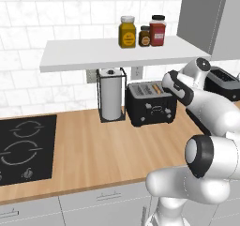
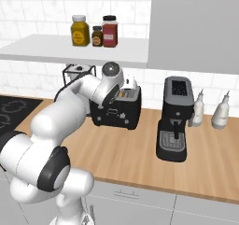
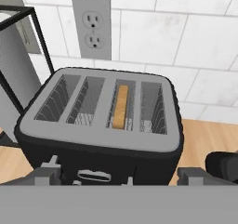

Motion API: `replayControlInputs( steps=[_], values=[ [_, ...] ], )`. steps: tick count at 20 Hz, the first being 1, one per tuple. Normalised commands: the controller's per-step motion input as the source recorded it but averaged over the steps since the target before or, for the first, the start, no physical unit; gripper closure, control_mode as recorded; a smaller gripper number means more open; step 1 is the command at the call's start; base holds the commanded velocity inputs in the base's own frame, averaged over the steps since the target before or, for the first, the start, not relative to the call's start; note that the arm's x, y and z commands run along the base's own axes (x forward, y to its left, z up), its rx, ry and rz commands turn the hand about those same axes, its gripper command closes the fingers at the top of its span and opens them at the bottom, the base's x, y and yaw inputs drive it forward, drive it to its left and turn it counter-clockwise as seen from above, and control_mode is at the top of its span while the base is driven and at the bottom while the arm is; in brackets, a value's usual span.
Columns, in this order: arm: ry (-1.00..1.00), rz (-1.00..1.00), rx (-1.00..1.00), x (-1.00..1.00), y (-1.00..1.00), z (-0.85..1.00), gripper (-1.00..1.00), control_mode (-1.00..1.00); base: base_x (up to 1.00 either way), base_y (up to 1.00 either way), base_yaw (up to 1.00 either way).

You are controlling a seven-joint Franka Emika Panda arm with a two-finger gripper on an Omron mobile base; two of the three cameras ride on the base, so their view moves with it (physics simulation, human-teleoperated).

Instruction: Start the toaster. Once the lever pops up, take the bread to the plate on the dining counter.

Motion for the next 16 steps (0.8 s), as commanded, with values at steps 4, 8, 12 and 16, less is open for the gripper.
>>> replayControlInputs(
  steps=[4,8,12,16],
  values=[
    [0.0,0.0,0.0,0.0,0.0,0.0,-1.0,-1.0,0.0,0.0,0.0],
    [0.0,0.0,0.0,0.0,0.0,0.0,-1.0,-1.0,0.0,0.0,0.0],
    [0.0,0.0,0.0,0.0,0.0,0.0,-1.0,-1.0,0.0,0.0,0.0],
    [0.0,0.0,0.0,0.0,0.0,0.0,-1.0,-1.0,0.0,0.0,0.0]
  ],
)
